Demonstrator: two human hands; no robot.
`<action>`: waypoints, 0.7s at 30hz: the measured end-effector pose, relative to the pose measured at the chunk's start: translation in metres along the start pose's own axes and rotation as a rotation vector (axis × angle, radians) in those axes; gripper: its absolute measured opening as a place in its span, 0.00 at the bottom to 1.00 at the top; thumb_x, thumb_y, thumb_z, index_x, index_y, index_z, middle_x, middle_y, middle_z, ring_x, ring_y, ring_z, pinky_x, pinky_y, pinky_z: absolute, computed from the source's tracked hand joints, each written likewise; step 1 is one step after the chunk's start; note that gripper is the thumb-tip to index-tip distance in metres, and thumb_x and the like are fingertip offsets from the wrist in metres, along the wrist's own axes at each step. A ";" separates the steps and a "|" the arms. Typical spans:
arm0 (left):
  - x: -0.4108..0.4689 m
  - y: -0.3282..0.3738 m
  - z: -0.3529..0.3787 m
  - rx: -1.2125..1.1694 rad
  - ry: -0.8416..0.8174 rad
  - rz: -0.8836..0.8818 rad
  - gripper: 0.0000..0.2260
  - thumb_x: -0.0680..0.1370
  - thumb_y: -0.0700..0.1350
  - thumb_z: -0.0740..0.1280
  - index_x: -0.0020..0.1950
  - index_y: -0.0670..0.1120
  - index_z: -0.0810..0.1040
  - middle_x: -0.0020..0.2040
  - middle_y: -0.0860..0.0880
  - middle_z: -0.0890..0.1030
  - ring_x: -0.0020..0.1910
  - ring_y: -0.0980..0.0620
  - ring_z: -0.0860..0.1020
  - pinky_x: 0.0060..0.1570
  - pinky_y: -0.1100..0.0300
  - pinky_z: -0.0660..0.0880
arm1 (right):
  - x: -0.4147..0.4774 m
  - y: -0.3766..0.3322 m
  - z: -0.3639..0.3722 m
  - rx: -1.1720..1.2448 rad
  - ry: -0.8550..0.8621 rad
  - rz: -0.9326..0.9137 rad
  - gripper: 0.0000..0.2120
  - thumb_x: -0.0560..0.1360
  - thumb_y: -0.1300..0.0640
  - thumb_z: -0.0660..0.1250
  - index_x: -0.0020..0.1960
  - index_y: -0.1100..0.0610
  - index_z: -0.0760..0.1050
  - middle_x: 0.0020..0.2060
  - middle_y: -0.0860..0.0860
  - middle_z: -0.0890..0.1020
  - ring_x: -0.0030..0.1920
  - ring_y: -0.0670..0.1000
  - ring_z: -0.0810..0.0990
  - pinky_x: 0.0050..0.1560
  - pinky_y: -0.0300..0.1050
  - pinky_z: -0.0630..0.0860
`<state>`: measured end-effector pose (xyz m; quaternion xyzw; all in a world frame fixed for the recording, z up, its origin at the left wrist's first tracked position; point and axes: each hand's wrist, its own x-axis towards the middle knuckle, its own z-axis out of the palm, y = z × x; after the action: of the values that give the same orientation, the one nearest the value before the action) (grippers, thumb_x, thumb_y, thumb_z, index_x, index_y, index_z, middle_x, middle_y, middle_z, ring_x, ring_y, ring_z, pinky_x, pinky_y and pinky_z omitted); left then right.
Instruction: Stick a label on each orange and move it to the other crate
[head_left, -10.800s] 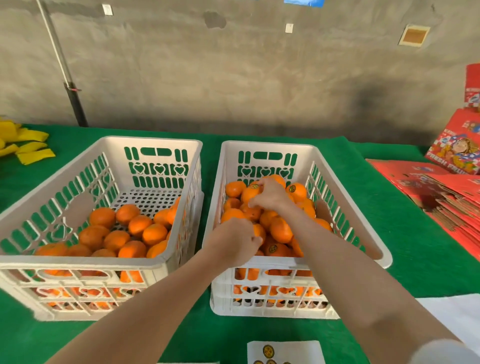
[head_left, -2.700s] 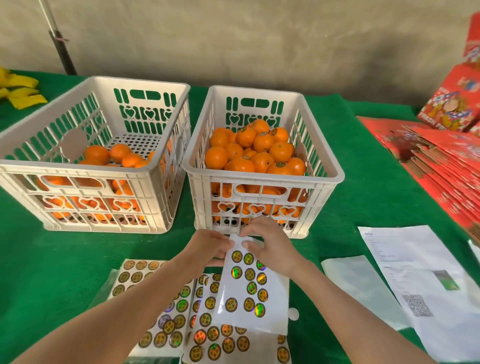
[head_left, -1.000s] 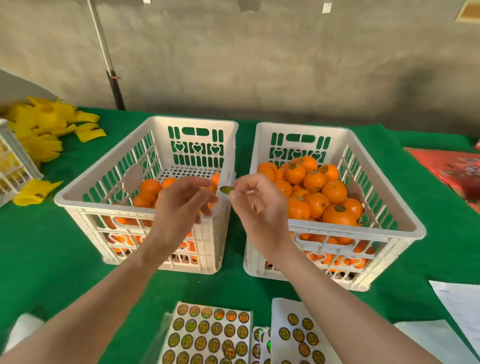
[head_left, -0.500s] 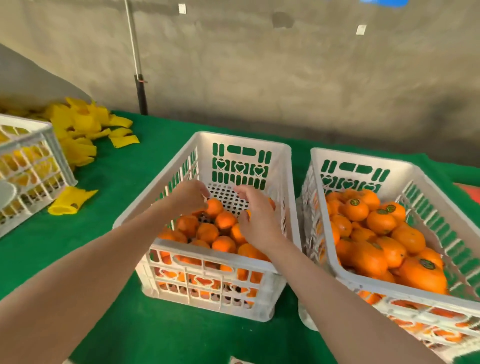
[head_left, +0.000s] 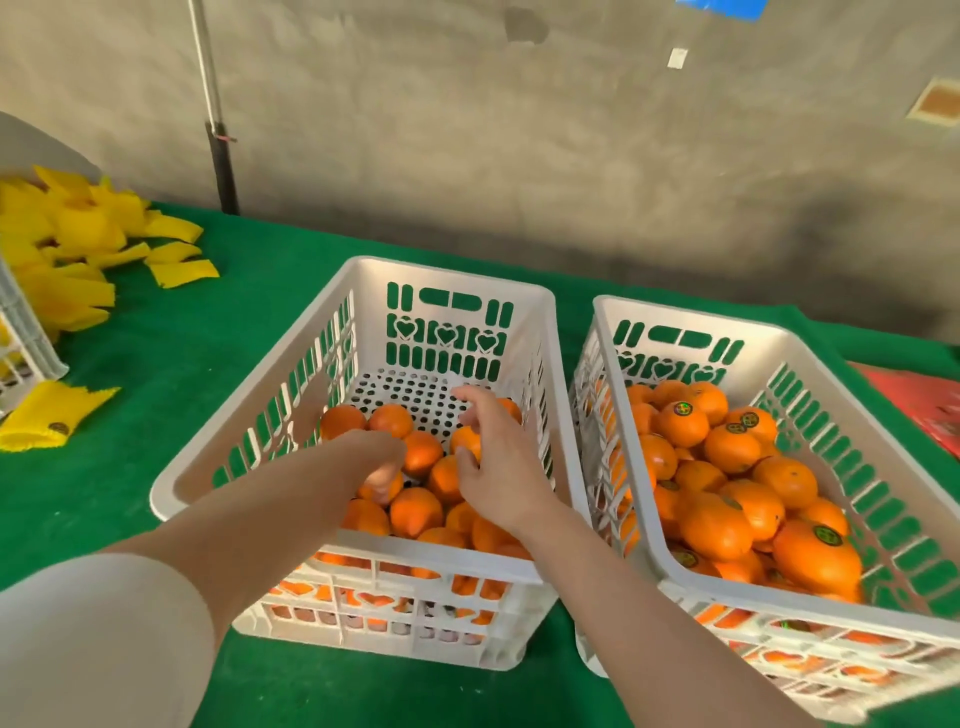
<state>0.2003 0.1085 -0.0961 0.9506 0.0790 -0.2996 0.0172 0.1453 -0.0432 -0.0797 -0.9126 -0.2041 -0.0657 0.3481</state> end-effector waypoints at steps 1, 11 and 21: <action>-0.002 -0.001 0.000 -0.010 0.016 0.025 0.28 0.81 0.42 0.61 0.77 0.42 0.52 0.72 0.44 0.65 0.68 0.45 0.68 0.56 0.55 0.69 | -0.001 -0.001 0.000 0.006 0.008 0.006 0.28 0.76 0.64 0.63 0.72 0.49 0.59 0.63 0.50 0.72 0.62 0.48 0.71 0.59 0.38 0.67; -0.048 -0.031 -0.030 -0.809 0.353 0.577 0.26 0.67 0.32 0.74 0.54 0.55 0.71 0.55 0.58 0.73 0.48 0.53 0.78 0.41 0.62 0.78 | 0.001 -0.012 -0.014 0.421 0.176 0.212 0.36 0.76 0.58 0.67 0.74 0.42 0.49 0.61 0.49 0.73 0.55 0.43 0.74 0.57 0.41 0.75; -0.153 0.031 -0.006 -1.416 0.251 0.848 0.29 0.67 0.32 0.73 0.65 0.49 0.70 0.63 0.45 0.74 0.56 0.46 0.79 0.53 0.47 0.79 | -0.051 -0.021 -0.076 0.687 0.281 0.070 0.45 0.67 0.57 0.76 0.68 0.32 0.50 0.57 0.41 0.74 0.59 0.43 0.75 0.57 0.43 0.76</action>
<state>0.0851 0.0571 -0.0038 0.6906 -0.1146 -0.0390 0.7130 0.0917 -0.0959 -0.0231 -0.7310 -0.1332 -0.1060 0.6608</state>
